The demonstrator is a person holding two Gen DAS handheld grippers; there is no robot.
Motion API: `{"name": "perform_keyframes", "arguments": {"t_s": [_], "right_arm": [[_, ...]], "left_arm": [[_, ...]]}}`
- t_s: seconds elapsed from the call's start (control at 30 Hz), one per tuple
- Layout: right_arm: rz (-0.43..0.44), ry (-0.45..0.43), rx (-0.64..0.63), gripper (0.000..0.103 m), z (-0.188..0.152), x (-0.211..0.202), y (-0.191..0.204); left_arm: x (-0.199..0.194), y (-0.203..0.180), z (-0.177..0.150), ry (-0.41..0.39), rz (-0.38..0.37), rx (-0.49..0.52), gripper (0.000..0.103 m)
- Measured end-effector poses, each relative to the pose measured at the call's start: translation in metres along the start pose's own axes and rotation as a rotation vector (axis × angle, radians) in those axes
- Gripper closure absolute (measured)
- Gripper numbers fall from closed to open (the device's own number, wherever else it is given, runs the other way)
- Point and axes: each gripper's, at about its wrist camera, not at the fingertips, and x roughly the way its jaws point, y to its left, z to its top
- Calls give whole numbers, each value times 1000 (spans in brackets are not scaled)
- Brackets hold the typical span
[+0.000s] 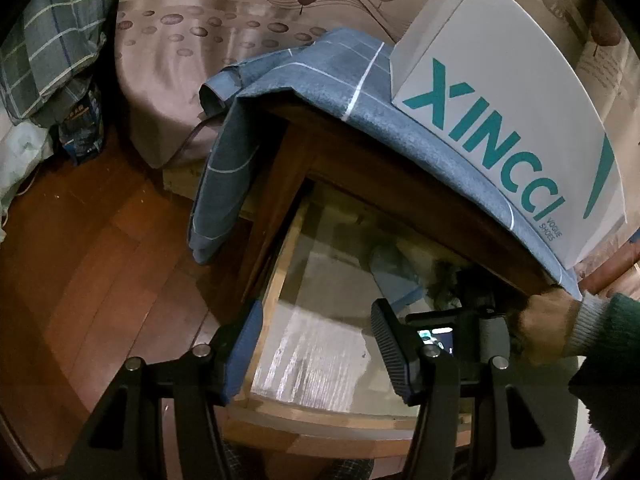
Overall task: Take underwear out of drawer
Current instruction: 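Grasp the grey striped sock in the drawer with the right gripper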
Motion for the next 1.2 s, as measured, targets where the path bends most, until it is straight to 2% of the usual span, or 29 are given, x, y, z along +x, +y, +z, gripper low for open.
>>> {"name": "perform_keyframes", "arguments": {"t_s": [0.2,0.27,0.3,0.43,0.53,0.63,0.8,0.97,1.0,1.07,1.2], "right_arm": [[-18,29,-49,40,3,11,4],[-19,34,-53,47,4,12,5],[-18,33,-49,57,3,13,5],[36,2,61,68,-2,9,-9],[92,-59,181,71,-9,-2,-26],[197,-144,318,72,-18,-20,-41],[482,-337,565,73,-44,-54,-65],[662,-445,735,73,-66,-60,-80],[719,-459,783,73,-71,-56,-83],[741,-478,835,73,-79,-45,-87],[777,-502,931,64,-92,-27,-82]], "left_arm": [[1,1,0,7,-6,-8,45],[0,1,0,3,-8,-13,45],[1,1,0,4,-9,-15,45],[0,3,0,3,-12,-23,45],[0,3,-1,2,-12,-25,45],[-1,3,-1,-1,-10,-25,45],[-1,1,-2,-1,-4,-20,45],[-1,-2,-2,-2,6,-7,45],[-1,-2,-2,-2,7,-7,45],[-1,-1,-2,0,7,-11,45],[0,-1,-1,4,6,-15,45]]}}
